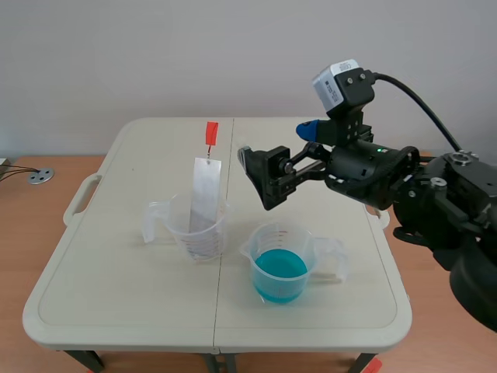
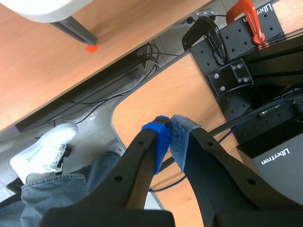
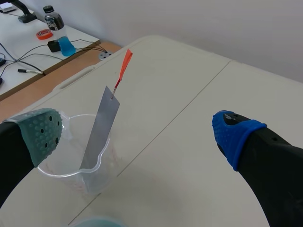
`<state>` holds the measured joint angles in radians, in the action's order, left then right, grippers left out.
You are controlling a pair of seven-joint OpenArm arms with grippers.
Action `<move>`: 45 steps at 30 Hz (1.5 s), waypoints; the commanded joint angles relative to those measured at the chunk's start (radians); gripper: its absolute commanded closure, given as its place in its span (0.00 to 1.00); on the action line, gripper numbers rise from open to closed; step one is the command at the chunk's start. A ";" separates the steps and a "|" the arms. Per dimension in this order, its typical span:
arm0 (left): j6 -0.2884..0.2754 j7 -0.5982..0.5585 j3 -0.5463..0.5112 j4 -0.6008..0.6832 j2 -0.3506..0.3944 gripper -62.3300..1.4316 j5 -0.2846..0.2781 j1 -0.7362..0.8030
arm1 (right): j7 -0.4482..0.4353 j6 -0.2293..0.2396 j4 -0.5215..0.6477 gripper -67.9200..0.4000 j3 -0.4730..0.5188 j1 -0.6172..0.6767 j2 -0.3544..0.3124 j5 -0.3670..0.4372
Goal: Hold the metal plate by the orange handle, dip it into the blue solution, take it out and point at it, then put the plate back in the beaker on the left.
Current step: 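Lift the metal plate out of the left beaker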
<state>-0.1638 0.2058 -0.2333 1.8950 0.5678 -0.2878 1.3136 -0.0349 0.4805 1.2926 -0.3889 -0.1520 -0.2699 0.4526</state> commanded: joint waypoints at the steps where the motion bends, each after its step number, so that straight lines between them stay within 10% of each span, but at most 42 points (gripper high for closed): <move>1: 0.001 -0.010 0.001 0.010 -0.005 0.95 -0.003 0.003 | -0.011 0.015 -0.010 0.02 -0.001 -0.047 0.011 0.024; 41: 0.000 0.001 0.001 0.010 -0.004 0.95 -0.003 0.003 | 0.190 0.142 -0.587 0.02 -0.072 -0.483 0.325 0.113; 45: 0.000 0.001 0.001 0.010 -0.004 0.95 -0.003 0.003 | 0.194 0.142 -0.588 0.14 -0.072 -0.482 0.326 0.114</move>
<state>-0.1638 0.2131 -0.2333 1.8950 0.5678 -0.2878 1.3136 0.1699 0.6182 0.6861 -0.4622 -0.6037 0.0528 0.5510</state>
